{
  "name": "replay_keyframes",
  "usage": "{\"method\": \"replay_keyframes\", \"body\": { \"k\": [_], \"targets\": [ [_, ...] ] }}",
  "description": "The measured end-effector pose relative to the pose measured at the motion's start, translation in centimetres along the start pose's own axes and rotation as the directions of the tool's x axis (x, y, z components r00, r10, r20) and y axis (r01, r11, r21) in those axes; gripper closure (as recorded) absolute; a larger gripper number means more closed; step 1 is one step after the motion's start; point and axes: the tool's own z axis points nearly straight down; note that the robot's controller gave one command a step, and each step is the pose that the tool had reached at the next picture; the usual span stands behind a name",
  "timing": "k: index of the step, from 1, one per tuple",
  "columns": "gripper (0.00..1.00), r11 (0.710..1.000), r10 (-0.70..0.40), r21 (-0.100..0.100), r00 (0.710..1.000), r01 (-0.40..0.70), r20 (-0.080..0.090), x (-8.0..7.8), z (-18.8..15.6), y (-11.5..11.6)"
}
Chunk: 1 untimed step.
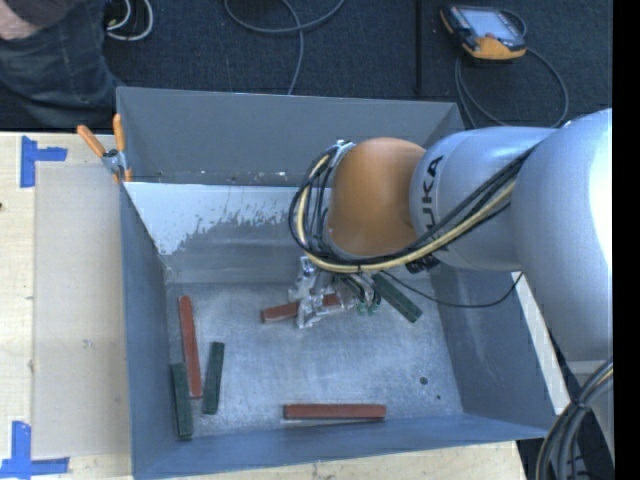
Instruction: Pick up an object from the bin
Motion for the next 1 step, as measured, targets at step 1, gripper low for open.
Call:
{"method": "replay_keyframes", "body": {
  "k": [1],
  "targets": [
    [1.00, 0.999, -0.046, 0.001, 0.999, 0.046, -0.007, -0.70, -19.40, 0.24]
  ]
}}
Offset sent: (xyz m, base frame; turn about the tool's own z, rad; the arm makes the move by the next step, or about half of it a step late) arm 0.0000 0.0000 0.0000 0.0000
